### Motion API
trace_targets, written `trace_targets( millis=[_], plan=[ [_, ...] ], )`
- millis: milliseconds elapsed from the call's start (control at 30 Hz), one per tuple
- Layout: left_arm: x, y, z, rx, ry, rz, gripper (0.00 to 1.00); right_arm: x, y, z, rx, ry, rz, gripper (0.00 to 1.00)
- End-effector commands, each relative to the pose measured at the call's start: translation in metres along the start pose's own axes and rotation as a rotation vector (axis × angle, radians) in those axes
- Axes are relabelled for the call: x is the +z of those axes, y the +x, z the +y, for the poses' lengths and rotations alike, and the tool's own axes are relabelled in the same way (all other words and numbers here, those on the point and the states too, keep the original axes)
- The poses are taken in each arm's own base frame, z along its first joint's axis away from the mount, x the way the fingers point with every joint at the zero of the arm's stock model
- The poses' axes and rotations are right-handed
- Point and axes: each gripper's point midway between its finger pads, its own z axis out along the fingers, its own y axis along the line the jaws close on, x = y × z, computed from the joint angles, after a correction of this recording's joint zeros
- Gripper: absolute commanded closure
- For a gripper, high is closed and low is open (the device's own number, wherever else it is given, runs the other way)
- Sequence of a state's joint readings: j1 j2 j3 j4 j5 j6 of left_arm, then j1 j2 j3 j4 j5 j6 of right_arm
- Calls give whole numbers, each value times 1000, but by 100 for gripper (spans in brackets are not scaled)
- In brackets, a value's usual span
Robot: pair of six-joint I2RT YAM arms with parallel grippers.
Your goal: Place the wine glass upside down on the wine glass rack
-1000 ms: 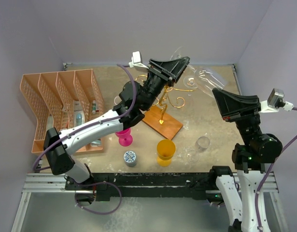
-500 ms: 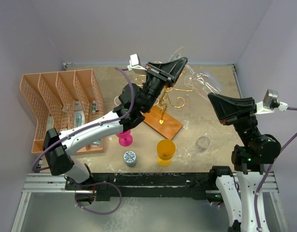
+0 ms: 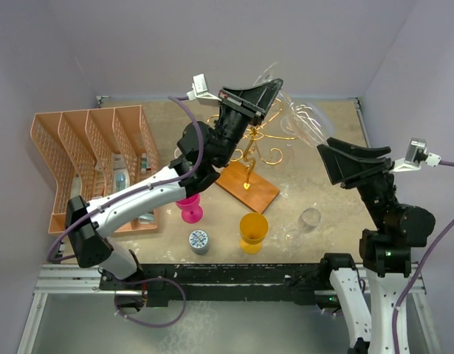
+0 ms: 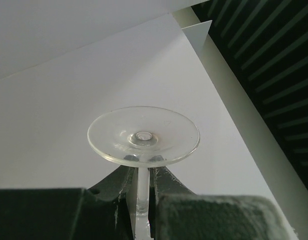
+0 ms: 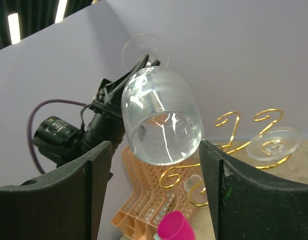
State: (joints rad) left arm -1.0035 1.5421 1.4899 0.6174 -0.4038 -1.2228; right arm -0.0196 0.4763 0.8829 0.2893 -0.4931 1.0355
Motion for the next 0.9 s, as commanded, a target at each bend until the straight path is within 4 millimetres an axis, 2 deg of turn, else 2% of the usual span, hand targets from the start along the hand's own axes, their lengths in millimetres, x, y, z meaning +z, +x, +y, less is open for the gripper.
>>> trace_targets(
  millis=[0, 100, 200, 433, 567, 700, 767, 867],
  plan=[
    [1, -40, -61, 70, 85, -103, 100, -12, -18, -3, -90, 105, -76, 27],
    [3, -40, -62, 156, 66, -93, 100, -19, -18, -17, -104, 220, -60, 27],
    [2, -40, -64, 231, 64, -74, 100, -20, -33, -14, -192, 236, -101, 26],
    [-15, -25, -63, 410, 77, 65, 100, -7, -40, -6, -349, 199, -39, 27],
    [-26, -8, -65, 504, 116, 191, 100, 2, -32, 6, -435, 106, 50, 29],
    [-45, 17, -60, 604, 198, 351, 100, 10, -4, 21, -494, -83, 214, 29],
    [-52, 27, -55, 641, 217, 420, 100, 12, 11, 22, -493, -166, 294, 29],
    [-63, 38, -49, 669, 247, 497, 100, 18, 12, 13, -526, -163, 321, 30]
  ],
)
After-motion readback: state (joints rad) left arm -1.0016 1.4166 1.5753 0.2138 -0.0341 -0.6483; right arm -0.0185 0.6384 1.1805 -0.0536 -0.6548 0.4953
